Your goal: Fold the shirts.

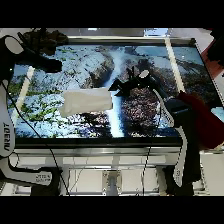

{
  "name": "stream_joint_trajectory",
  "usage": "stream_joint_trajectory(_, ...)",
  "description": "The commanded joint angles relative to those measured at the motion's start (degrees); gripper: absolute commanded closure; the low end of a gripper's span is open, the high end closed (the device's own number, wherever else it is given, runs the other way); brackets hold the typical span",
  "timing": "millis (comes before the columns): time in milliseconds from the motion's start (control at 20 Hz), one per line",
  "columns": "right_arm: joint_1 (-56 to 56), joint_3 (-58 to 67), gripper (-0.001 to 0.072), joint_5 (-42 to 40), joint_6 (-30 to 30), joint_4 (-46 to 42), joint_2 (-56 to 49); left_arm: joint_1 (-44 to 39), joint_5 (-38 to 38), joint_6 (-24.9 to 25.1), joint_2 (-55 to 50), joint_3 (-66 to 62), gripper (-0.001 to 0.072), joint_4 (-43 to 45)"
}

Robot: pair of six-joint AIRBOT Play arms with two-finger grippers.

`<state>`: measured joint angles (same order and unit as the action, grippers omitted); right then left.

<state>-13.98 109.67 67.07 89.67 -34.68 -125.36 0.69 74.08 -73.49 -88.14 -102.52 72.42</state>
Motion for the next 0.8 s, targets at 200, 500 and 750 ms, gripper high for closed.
stream_joint_trajectory(200, -3.8, 0.0, 0.009, -2.4, -1.1, 3.4, -2.1, 0.0, 0.0, 0.0, -0.1, 0.0, 0.0691, 0.0)
stream_joint_trajectory(500, -7.1, 0.0, 0.033, -2.0, -0.7, 4.3, -2.1, 0.0, 1.3, 0.0, -0.1, 0.0, 0.0692, 0.0)
stream_joint_trajectory(750, -6.6, 0.0, 0.0688, -0.8, -6.6, 13.0, -2.0, 0.0, 2.3, 1.5, -0.1, 0.0, 0.0692, 0.0)
